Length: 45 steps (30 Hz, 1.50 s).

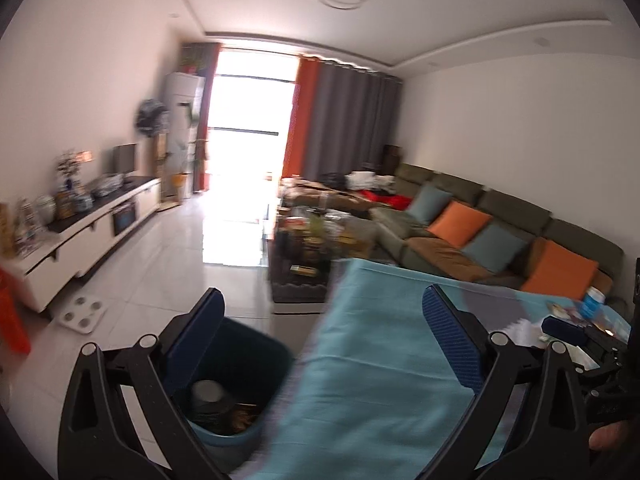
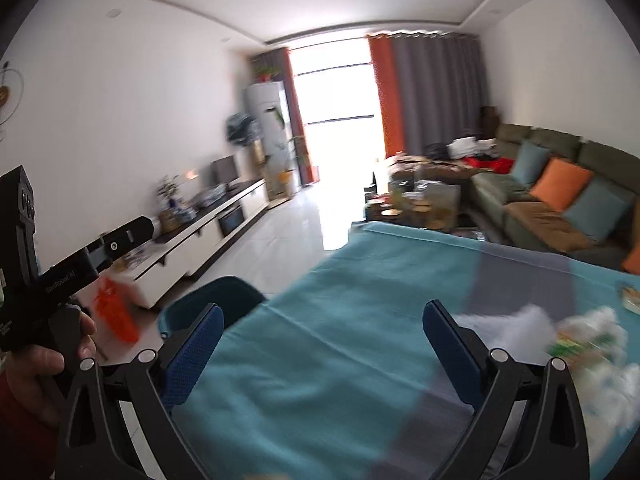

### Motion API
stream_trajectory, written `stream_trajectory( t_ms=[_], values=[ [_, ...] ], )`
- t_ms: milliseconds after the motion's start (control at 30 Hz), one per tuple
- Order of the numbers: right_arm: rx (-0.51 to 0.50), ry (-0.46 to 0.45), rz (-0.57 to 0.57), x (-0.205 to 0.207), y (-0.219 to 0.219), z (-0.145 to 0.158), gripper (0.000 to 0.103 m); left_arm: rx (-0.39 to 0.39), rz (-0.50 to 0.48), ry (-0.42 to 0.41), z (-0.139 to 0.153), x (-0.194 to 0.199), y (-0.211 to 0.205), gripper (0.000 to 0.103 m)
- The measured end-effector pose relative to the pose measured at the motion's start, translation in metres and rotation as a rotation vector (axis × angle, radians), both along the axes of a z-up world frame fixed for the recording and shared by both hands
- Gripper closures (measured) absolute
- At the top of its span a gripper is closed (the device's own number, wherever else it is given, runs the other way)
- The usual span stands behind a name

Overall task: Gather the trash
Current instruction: 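Move both grippers back over the table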

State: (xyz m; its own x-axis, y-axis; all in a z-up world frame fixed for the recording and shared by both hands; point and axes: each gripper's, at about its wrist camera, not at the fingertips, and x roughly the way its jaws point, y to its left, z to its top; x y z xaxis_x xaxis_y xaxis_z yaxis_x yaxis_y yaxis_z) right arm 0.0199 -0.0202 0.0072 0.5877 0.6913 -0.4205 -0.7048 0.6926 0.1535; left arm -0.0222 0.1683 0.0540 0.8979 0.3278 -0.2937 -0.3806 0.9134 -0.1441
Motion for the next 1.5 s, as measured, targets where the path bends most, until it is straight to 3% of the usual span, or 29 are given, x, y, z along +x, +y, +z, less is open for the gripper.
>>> stream_trajectory(
  t_ms=[367, 600, 767, 1167, 1500],
  values=[
    [-0.016, -0.083, -0.244, -0.026, -0.088, -0.015, 0.007, 0.025, -0.222, 0.035, -0.014, 0.035, -0.079, 0.005],
    [0.009, -0.097, -0.39, -0.039, -0.139, -0.017, 0.007, 0.081, -0.367, 0.05, -0.027, 0.053, -0.128, 0.005],
    [0.011, -0.08, -0.475, -0.038, -0.165, -0.021, 0.007, 0.079, -0.446, 0.075, -0.037, 0.064, -0.152, 0.005],
    [-0.001, -0.037, -0.595, -0.02, -0.2, -0.029, 0.007, 0.103, -0.546, 0.136, -0.056, 0.09, -0.179, 0.006],
    [-0.008, 0.037, -0.606, 0.006, -0.205, -0.039, 0.007, 0.087, -0.595, 0.181, -0.073, 0.136, -0.192, 0.006]
  ],
)
